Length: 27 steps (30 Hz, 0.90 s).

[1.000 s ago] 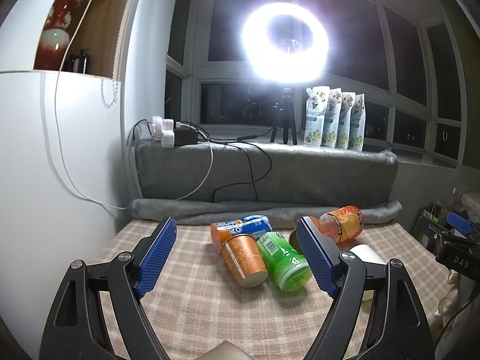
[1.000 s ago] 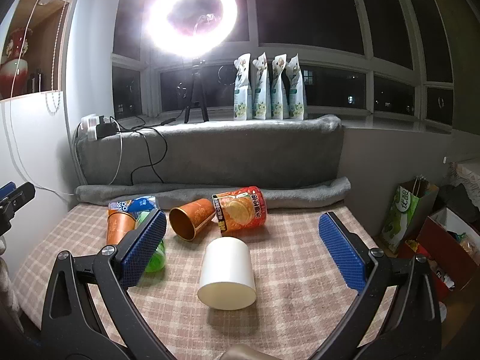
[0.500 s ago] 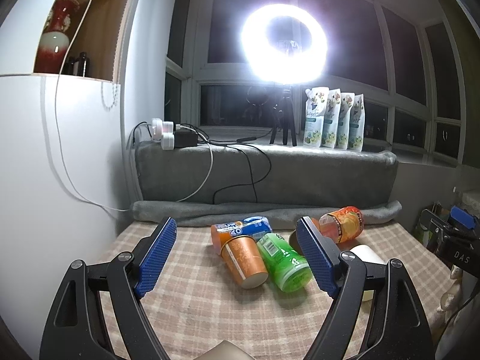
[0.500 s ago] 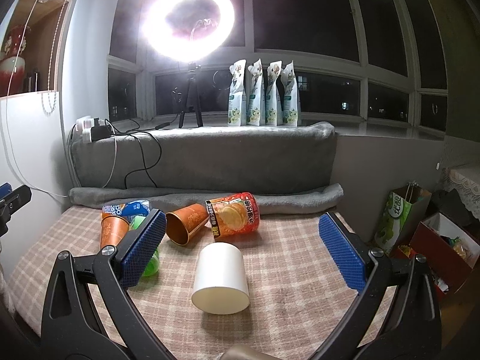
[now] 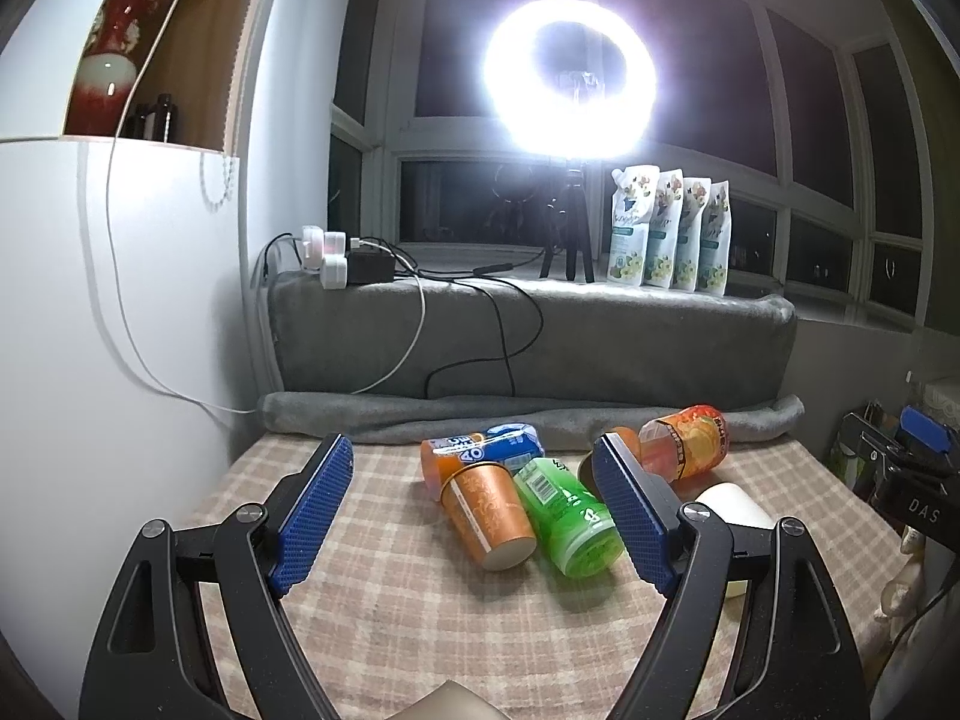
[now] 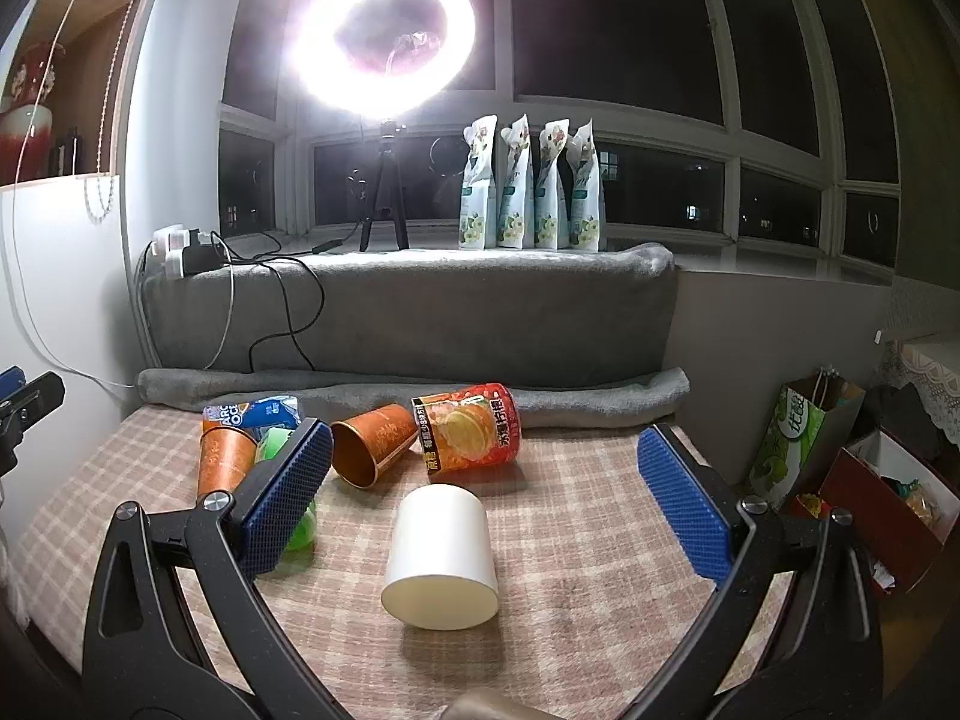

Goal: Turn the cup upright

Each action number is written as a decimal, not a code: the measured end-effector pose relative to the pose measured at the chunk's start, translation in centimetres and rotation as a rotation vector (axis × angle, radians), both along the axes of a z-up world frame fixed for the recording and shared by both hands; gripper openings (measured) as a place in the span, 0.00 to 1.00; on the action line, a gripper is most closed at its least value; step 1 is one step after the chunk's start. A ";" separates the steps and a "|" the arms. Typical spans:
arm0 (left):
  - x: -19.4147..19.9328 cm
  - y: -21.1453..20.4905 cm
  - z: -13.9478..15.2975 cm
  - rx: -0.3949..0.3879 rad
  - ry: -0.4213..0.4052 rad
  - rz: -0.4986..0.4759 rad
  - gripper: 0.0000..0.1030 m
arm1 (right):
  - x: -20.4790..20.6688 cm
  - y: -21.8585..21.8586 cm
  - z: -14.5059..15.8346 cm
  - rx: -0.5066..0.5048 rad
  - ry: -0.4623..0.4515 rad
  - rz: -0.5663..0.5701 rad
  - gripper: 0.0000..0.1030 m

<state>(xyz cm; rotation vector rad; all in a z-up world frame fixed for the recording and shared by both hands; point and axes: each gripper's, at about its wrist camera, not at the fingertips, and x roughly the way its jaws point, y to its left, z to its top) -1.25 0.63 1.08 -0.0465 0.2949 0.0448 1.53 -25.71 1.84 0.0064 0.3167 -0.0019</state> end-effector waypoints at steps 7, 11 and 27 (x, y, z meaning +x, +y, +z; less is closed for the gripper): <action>0.3 -0.1 -0.2 0.002 0.012 -0.002 0.80 | 0.4 -0.3 -0.3 -0.002 0.014 0.007 1.00; 0.6 -0.2 -0.4 0.002 0.022 -0.004 0.80 | 0.9 -0.4 -0.6 -0.001 0.025 0.024 1.00; 1.9 -0.7 -2.6 0.001 0.152 -0.060 0.80 | 8.0 -2.8 -2.0 -0.219 0.193 0.358 1.00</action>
